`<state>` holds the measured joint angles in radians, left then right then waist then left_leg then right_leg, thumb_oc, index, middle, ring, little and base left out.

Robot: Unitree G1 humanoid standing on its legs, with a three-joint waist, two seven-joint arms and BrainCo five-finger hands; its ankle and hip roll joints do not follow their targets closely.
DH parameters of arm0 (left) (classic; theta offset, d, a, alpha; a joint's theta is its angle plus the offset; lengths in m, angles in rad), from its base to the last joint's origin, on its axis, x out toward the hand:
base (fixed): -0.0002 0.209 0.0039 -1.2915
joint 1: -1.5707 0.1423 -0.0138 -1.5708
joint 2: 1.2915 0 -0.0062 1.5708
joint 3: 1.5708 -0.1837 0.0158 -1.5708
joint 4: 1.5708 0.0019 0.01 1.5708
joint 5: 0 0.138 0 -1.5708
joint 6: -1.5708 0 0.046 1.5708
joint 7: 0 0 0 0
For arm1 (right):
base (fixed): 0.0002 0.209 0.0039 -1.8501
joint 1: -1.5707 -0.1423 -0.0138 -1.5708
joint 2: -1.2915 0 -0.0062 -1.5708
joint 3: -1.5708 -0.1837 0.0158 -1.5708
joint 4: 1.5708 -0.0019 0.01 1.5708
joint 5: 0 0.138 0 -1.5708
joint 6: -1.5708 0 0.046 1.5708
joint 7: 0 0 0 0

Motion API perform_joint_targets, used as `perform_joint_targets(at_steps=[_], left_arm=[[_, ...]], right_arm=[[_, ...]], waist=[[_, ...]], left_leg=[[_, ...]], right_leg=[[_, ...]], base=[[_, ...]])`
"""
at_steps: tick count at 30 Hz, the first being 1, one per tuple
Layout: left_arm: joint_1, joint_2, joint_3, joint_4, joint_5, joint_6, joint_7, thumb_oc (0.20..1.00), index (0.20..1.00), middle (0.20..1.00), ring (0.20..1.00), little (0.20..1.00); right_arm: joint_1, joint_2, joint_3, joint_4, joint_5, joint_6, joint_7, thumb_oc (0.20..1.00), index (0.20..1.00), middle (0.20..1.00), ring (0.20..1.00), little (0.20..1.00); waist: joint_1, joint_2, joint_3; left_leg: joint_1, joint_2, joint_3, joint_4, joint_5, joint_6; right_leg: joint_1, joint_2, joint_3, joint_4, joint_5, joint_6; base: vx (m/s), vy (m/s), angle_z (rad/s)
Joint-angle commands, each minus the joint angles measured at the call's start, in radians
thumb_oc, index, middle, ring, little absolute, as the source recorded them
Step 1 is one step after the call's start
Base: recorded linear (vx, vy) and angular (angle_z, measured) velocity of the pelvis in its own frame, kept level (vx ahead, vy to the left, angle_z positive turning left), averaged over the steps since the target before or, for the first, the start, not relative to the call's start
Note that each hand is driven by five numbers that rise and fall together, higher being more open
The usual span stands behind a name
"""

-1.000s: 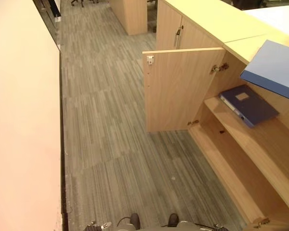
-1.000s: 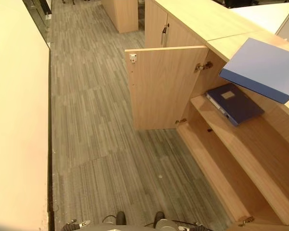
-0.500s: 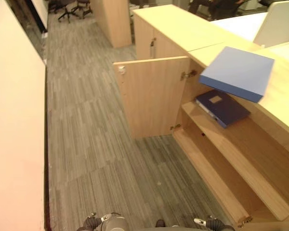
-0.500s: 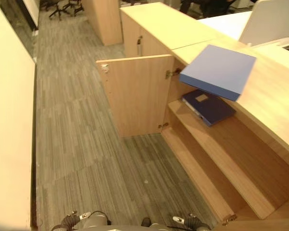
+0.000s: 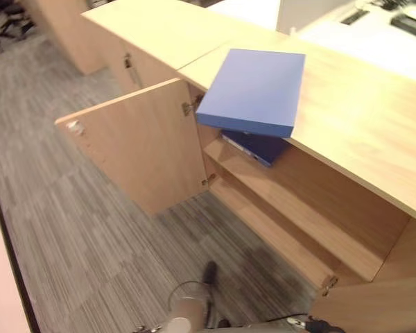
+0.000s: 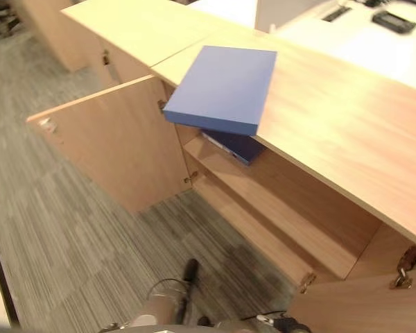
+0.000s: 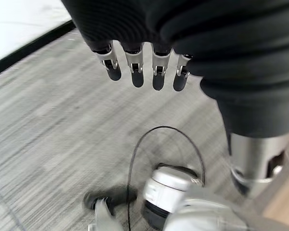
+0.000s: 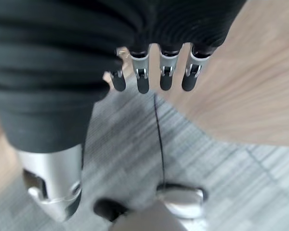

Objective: Put the empty folder in the office cabinet

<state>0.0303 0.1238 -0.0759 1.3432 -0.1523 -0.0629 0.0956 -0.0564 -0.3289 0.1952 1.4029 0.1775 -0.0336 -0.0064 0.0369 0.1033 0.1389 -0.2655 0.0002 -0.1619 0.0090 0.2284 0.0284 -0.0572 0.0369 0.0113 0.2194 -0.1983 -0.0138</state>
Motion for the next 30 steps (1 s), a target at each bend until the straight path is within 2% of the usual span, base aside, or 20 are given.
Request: perform_joint_targets(at_steps=[1,4,5,7,8,9,10,11,12,17,20,27,29,30], left_arm=[[-0.019,0.08,0.005,-0.055,-0.04,-0.024,0.009,1.0,1.0,1.0,1.0,1.0],[-0.035,0.108,0.016,-0.069,-0.047,-0.027,0.022,1.0,1.0,1.0,1.0,1.0],[-0.035,0.108,0.016,-0.069,-0.047,-0.027,0.022,1.0,1.0,1.0,1.0,1.0],[-0.032,0.133,0.025,-0.078,-0.042,-0.029,0.023,1.0,1.0,1.0,1.0,1.0],[-0.028,0.148,0.036,-0.079,-0.037,-0.028,0.023,1.0,1.0,1.0,1.0,1.0],[-0.022,0.162,0.001,-0.07,-0.015,-0.024,0.024,1.0,1.0,1.0,1.0,1.0],[-0.031,0.169,0.023,-0.076,-0.025,-0.026,0.015,1.0,1.0,1.0,1.0,1.0],[-0.027,0.177,0.029,-0.081,-0.027,-0.023,0.012,1.0,1.0,1.0,1.0,1.0],[-0.026,0.185,0.034,-0.084,-0.026,-0.02,0.009,1.0,1.0,1.0,1.0,1.0],[-0.012,0.199,0.039,-0.094,-0.017,-0.014,0.0,1.0,1.0,1.0,1.0,1.0],[-0.01,0.195,0.035,-0.091,-0.004,-0.012,-0.004,1.0,1.0,1.0,1.0,1.0],[-0.012,0.182,0.005,-0.092,0.021,-0.01,-0.008,1.0,1.0,1.0,1.0,1.0],[-0.019,0.183,-0.007,-0.107,0.026,-0.011,-0.006,1.0,1.0,1.0,1.0,1.0],[-0.023,0.187,-0.01,-0.137,0.018,-0.014,-0.01,1.0,1.0,1.0,1.0,1.0]], right_arm=[[0.009,0.047,-0.001,-0.027,0.039,0.009,0.007,1.0,1.0,1.0,1.0,1.0],[-0.025,0.055,0.011,-0.05,0.053,0.005,0.01,1.0,1.0,1.0,1.0,1.0],[-0.025,0.055,0.011,-0.05,0.053,0.005,0.01,1.0,1.0,1.0,1.0,1.0],[-0.048,0.059,0.033,-0.082,0.054,-0.001,0.014,1.0,1.0,1.0,1.0,1.0],[-0.058,0.064,0.041,-0.096,0.054,-0.003,0.014,1.0,1.0,1.0,1.0,1.0],[-0.21,0.098,0.09,-0.094,0.083,0.013,0.0,1.0,1.0,1.0,1.0,1.0],[-0.152,0.075,0.076,-0.117,0.07,0.011,0.014,1.0,1.0,1.0,1.0,1.0],[-0.112,0.059,0.07,-0.119,0.066,0.004,0.017,1.0,1.0,1.0,1.0,1.0],[-0.106,0.054,0.069,-0.123,0.067,0.002,0.021,1.0,1.0,1.0,1.0,1.0],[-0.09,0.051,0.082,-0.118,0.066,0.001,0.027,1.0,1.0,1.0,1.0,1.0],[-0.081,0.051,0.083,-0.112,0.076,-0.003,0.026,1.0,1.0,1.0,1.0,1.0],[-0.051,0.046,0.075,-0.104,0.085,-0.005,0.021,1.0,1.0,1.0,1.0,1.0],[-0.044,0.04,0.067,-0.109,0.089,-0.008,0.017,1.0,1.0,1.0,1.0,1.0],[-0.046,0.03,0.061,-0.114,0.099,-0.009,0.016,1.0,1.0,1.0,1.0,1.0]], waist=[[0.075,-0.103,-0.007],[0.084,-0.12,-0.013],[0.084,-0.12,-0.012],[0.102,-0.126,-0.012],[0.116,-0.129,-0.012],[0.163,-0.129,-0.023],[0.157,-0.132,-0.024],[0.148,-0.143,-0.03],[0.146,-0.152,-0.034],[0.163,-0.186,-0.036],[0.15,-0.191,-0.034],[0.12,-0.184,-0.015],[0.107,-0.188,0.0],[0.107,-0.197,0.027]], left_leg=[[0.026,0.032,0.045,0.023,-0.142,-0.1],[0.022,0.008,0.116,0.042,-0.183,-0.071],[0.022,0.008,0.116,0.042,-0.183,-0.071],[0.028,0.001,0.167,0.048,-0.207,-0.055],[0.03,0.006,0.2,0.048,-0.22,-0.054],[0.038,0.01,0.213,0.047,-0.229,-0.06],[0.034,0.016,0.23,0.048,-0.227,-0.059],[0.043,0.011,0.247,0.038,-0.228,-0.053],[0.046,0.005,0.255,0.034,-0.225,-0.048],[0.083,-0.016,0.295,0.015,-0.231,-0.039],[0.121,-0.022,0.288,-0.004,-0.227,-0.038],[0.193,-0.014,0.257,-0.03,-0.228,-0.043],[0.173,-0.008,0.252,0.012,-0.237,-0.051],[0.124,0.003,0.238,0.117,-0.26,-0.064]], right_leg=[[0.104,-0.206,0.105,-0.307,0.219,0.175],[0.05,-0.256,0.117,-0.307,0.29,0.201],[0.05,-0.256,0.117,-0.307,0.29,0.201],[0.015,-0.294,0.082,-0.302,0.353,0.212],[0.003,-0.32,-0.003,-0.304,0.384,0.212],[0.013,-0.342,-0.11,-0.304,0.406,0.215],[0.011,-0.344,-0.176,-0.298,0.405,0.214],[0.022,-0.316,-0.228,-0.291,0.385,0.211],[0.027,-0.293,-0.231,-0.29,0.367,0.208],[0.07,-0.192,-0.212,-0.285,0.277,0.183],[0.064,-0.145,-0.185,-0.293,0.252,0.156],[0.082,-0.103,-0.203,-0.306,0.246,0.132],[0.081,-0.103,-0.208,-0.305,0.243,0.127],[0.076,-0.111,-0.212,-0.298,0.244,0.118]], base=[[0.03,0.288,-0.19],[0.03,0.22,-0.66],[0.03,0.159,-0.67],[0.01,0.259,-0.75],[0.03,0.235,-0.92],[0.01,0.151,-1.43],[0.04,0.127,-1.32],[0.0,0.147,-0.84],[0.01,0.131,0.11],[-0.01,0.057,0.01],[0.06,-0.02,-0.35],[0.08,-0.065,0.05],[-0.01,-0.112,0.45],[-0.1,-0.093,0.56]])
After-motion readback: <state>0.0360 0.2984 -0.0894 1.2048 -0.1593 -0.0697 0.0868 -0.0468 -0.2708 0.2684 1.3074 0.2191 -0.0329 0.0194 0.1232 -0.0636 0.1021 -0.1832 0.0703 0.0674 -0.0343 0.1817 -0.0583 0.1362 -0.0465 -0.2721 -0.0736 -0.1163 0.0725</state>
